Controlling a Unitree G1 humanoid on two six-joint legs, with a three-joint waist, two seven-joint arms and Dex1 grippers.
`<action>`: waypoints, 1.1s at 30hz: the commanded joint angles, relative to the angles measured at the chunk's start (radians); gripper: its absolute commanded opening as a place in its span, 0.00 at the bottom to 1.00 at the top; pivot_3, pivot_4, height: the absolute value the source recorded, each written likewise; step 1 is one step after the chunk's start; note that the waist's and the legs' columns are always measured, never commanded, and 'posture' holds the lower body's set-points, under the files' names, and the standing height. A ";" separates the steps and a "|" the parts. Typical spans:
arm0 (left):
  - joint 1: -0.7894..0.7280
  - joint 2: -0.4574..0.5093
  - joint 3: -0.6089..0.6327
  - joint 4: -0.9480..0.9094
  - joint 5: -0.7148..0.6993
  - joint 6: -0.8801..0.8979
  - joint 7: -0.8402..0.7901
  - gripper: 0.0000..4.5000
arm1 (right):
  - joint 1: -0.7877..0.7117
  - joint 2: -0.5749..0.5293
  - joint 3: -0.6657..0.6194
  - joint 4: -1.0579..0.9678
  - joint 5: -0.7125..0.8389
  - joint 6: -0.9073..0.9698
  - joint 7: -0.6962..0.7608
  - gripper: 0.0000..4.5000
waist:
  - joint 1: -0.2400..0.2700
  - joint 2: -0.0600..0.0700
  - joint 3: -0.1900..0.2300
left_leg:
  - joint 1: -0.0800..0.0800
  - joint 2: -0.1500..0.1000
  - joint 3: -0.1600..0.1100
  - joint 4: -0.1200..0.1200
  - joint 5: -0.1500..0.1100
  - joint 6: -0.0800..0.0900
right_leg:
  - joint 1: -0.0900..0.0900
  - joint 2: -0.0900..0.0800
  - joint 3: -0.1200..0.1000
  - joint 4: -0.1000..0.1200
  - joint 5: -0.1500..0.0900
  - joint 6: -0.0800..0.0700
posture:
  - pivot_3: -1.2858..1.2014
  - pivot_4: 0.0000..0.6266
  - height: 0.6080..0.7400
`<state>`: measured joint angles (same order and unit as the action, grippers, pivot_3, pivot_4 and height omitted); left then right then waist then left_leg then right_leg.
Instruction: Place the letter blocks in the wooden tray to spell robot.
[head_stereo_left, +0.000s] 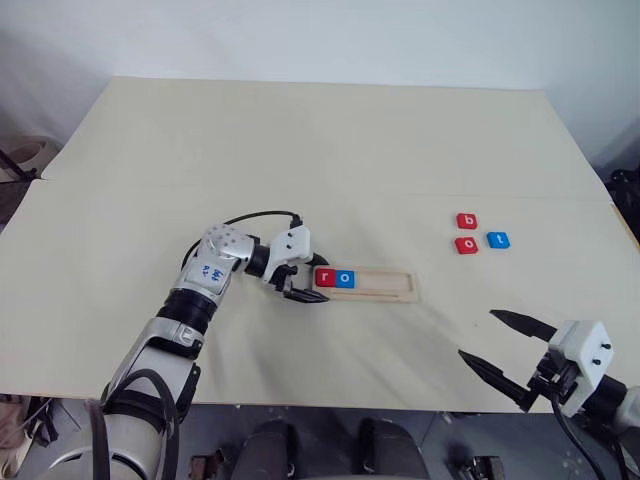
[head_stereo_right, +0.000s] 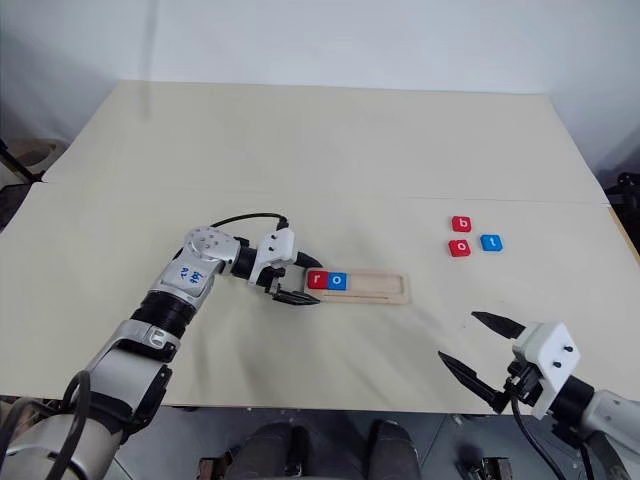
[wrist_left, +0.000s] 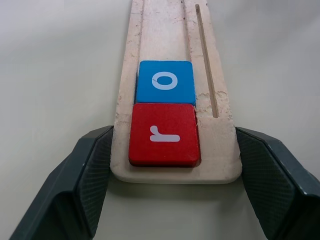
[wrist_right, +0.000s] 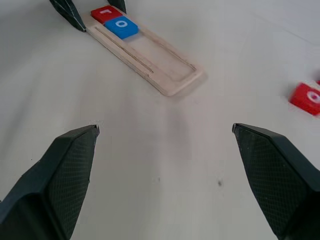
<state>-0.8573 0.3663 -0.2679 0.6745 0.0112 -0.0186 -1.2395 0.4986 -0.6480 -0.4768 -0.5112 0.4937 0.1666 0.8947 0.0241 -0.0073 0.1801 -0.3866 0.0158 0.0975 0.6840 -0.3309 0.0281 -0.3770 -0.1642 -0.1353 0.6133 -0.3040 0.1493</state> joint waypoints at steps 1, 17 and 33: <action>-0.004 -0.005 -0.009 0.010 0.013 0.010 0.009 0.75 | 0.018 0.019 -0.030 -0.039 0.010 -0.032 -0.010 1.00 | 0.001 0.000 0.000 | 0.000 0.000 0.000 0.000 0.000 0.000 | 0.000 0.000 0.000 0.000 0.000 0.000 | 0.52 0.24 1.00; 0.068 0.063 0.181 -0.101 -0.200 -0.054 -0.076 0.99 | 0.024 0.095 -0.052 0.003 0.006 -0.070 -0.065 1.00 | 0.000 0.000 0.000 | 0.000 0.000 -0.001 0.000 0.000 0.000 | 0.000 0.000 0.000 0.000 0.000 0.000 | 0.52 0.24 1.00; 0.558 0.232 0.465 -0.469 -0.430 -0.016 -0.003 0.99 | 0.002 0.196 -0.089 0.189 -0.029 -0.228 -0.134 1.00 | -0.003 0.002 -0.001 | 0.002 0.004 -0.001 -0.001 0.000 0.000 | 0.001 -0.001 0.002 0.001 0.000 0.000 | 0.52 0.24 1.00</action>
<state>-0.3282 0.5799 0.1785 0.2816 -0.3637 -0.0852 -1.2415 0.5015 -0.4490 -0.5539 -0.3221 0.4659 -0.0360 0.7686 0.0212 -0.0048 0.1792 -0.3850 0.0204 0.0965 0.6833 -0.3310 0.0280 -0.3765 -0.1651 -0.1334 0.6140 -0.3040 0.1491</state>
